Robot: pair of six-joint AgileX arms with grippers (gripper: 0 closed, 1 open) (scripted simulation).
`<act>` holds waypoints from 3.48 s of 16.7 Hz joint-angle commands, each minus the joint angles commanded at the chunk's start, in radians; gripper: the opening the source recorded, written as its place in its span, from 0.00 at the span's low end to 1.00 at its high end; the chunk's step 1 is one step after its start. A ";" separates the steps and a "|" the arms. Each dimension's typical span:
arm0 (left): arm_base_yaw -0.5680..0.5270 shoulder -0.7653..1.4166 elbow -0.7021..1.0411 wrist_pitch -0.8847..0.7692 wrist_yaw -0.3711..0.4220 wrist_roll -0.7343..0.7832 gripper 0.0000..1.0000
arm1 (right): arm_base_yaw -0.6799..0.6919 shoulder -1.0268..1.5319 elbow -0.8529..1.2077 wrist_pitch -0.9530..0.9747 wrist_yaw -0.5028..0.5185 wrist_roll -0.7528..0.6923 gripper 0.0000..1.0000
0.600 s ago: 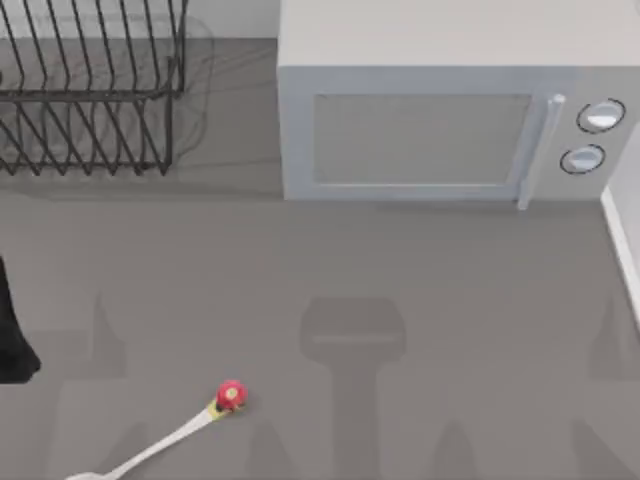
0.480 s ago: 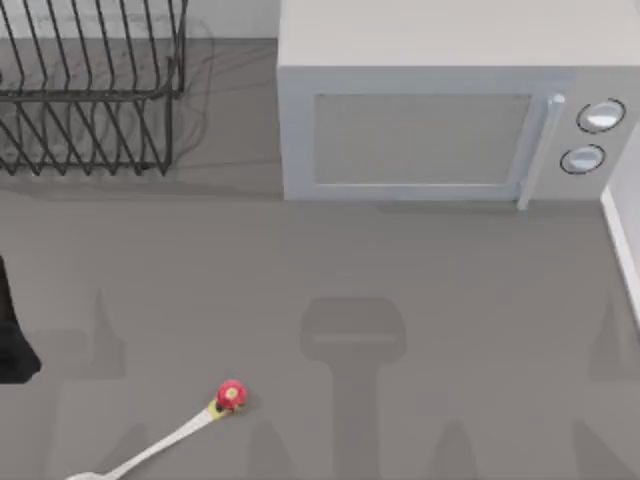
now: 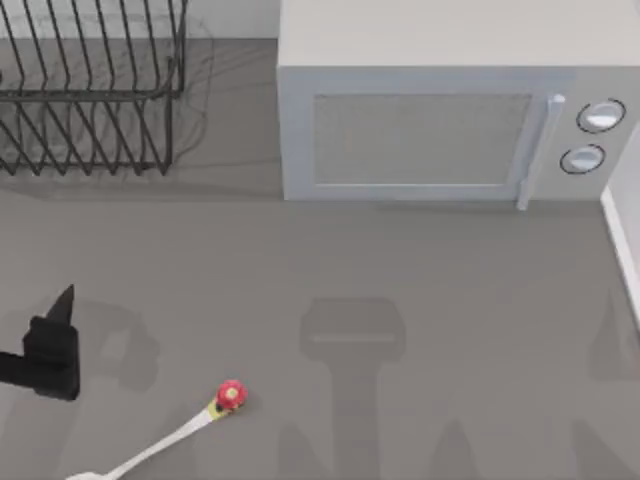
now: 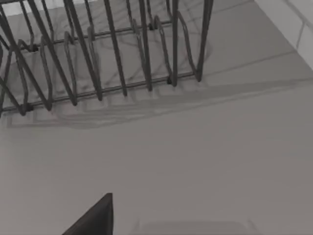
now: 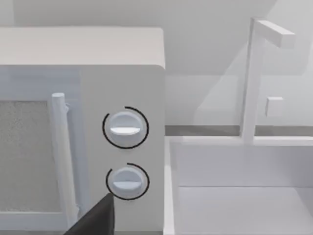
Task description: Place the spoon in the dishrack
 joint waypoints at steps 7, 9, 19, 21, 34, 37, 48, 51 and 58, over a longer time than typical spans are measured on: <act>-0.244 0.657 0.372 -0.431 -0.002 0.141 1.00 | 0.000 0.000 0.000 0.000 0.000 0.000 1.00; -0.304 0.804 0.468 -0.537 -0.002 0.175 1.00 | 0.000 0.000 0.000 0.000 0.000 0.000 1.00; -0.428 1.106 0.685 -0.746 -0.002 0.242 1.00 | 0.000 0.000 0.000 0.000 0.000 0.000 1.00; -0.423 1.103 0.682 -0.743 -0.002 0.241 1.00 | 0.000 0.000 0.000 0.000 0.000 0.000 1.00; -0.425 1.320 0.449 -0.295 -0.002 0.248 1.00 | 0.000 0.000 0.000 0.000 0.000 0.000 1.00; -0.426 1.321 0.448 -0.294 -0.002 0.248 1.00 | 0.000 0.000 0.000 0.000 0.000 0.000 1.00; -0.426 1.321 0.448 -0.294 -0.002 0.248 0.25 | 0.000 0.000 0.000 0.000 0.000 0.000 1.00; -0.426 1.321 0.448 -0.294 -0.002 0.248 0.02 | 0.000 0.000 0.000 0.000 0.000 0.000 1.00; -0.426 1.321 0.448 -0.294 -0.002 0.248 0.00 | 0.000 0.000 0.000 0.000 0.000 0.000 1.00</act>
